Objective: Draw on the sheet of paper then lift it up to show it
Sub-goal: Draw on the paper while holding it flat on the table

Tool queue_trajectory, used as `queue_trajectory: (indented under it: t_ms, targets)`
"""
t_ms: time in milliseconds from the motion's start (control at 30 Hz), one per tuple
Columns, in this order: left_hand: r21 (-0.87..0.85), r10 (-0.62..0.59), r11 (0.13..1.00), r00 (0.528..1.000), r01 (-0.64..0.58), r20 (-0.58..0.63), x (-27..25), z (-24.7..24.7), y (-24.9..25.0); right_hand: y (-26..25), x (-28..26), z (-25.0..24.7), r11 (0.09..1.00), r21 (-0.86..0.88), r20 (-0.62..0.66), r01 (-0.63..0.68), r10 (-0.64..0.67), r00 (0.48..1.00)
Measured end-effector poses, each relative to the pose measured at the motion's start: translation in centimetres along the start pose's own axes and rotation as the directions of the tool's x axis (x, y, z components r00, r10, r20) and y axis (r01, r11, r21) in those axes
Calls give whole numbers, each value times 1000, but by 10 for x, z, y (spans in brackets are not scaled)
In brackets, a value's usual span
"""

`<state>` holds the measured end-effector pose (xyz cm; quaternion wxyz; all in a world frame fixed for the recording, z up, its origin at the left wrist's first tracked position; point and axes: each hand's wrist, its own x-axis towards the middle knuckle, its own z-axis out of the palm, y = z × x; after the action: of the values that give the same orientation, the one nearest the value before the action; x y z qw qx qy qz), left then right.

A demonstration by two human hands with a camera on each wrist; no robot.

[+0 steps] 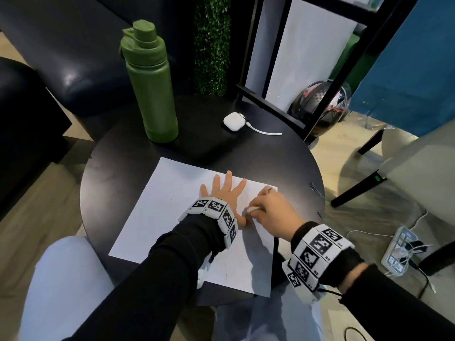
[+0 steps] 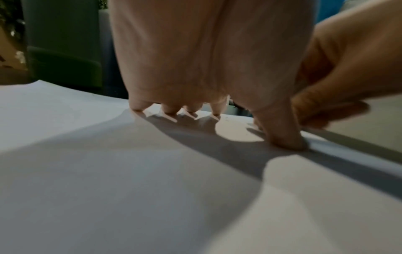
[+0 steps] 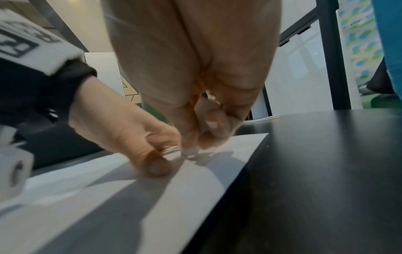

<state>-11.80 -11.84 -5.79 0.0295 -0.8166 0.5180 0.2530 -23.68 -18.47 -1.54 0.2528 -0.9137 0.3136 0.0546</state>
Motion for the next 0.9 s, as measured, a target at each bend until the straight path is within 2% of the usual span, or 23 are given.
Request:
queue_trajectory:
  t_ms: [100, 200, 267, 400, 467, 667, 900]
  targets:
    - [9, -6, 1000, 1000, 6, 1, -1, 0, 0, -2, 21, -1, 998, -68, -65, 1, -5, 998]
    - [11, -23, 1000, 1000, 23, 7, -1, -3, 0, -7, 47, -3, 997, -21, -136, -71, 67, 988]
    - [21, -27, 999, 1000, 27, 16, -3, -5, 0, -7, 49, -3, 997, -36, -99, -64, 60, 993]
    - [20, -30, 999, 1000, 30, 0, -4, -3, 1, 7, 19, -6, 984, -169, 33, 50, -45, 998]
    - [32, -30, 999, 1000, 30, -1, -5, -3, 2, 12, 9, -7, 976, -207, 79, 73, -58, 995]
    - [49, -39, 998, 999, 38, 22, -6, -7, 4, -1, 49, -10, 993, -105, -46, -47, 42, 998]
    - [51, -12, 999, 998, 9, 57, -5, -9, 3, 15, 14, -12, 983, -179, 85, 34, -19, 996]
